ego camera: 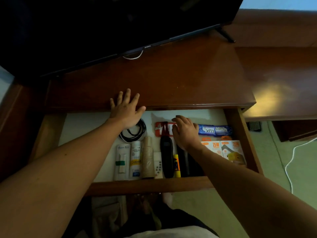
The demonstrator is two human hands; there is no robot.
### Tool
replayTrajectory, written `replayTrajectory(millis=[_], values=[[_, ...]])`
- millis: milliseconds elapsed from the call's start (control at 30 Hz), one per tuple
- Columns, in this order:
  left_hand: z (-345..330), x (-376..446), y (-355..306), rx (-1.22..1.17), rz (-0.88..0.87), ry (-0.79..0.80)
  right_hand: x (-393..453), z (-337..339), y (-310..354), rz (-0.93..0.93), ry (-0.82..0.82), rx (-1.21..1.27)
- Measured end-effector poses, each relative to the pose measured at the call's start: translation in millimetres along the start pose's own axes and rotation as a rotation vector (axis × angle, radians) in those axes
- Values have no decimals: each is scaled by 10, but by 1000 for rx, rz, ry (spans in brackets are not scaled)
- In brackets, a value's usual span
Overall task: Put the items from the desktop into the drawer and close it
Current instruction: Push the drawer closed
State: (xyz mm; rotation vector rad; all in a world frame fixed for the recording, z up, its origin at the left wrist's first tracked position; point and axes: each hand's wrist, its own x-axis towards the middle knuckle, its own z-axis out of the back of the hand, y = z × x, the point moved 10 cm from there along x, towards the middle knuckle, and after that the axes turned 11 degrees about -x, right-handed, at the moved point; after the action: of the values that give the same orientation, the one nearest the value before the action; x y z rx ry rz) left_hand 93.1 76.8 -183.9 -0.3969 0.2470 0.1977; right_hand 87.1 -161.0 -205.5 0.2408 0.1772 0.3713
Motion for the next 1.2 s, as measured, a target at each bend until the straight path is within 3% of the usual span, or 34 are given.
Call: replayTrajectory(millis=[267,567,867,1200], values=[[-279,-1187,-116,-39,-236,-23,-742,143,336,74,-96,46],[-984,-2247,316,93,-223,-22,-1729,-320,317,57,22,-153],[-1099,-2408,503,189,-203,-115,-2148,-498,-34,82,107,-403],[-1102,-2329,479,253,-240,-76,-2041,-517,-45,96,84,-409]])
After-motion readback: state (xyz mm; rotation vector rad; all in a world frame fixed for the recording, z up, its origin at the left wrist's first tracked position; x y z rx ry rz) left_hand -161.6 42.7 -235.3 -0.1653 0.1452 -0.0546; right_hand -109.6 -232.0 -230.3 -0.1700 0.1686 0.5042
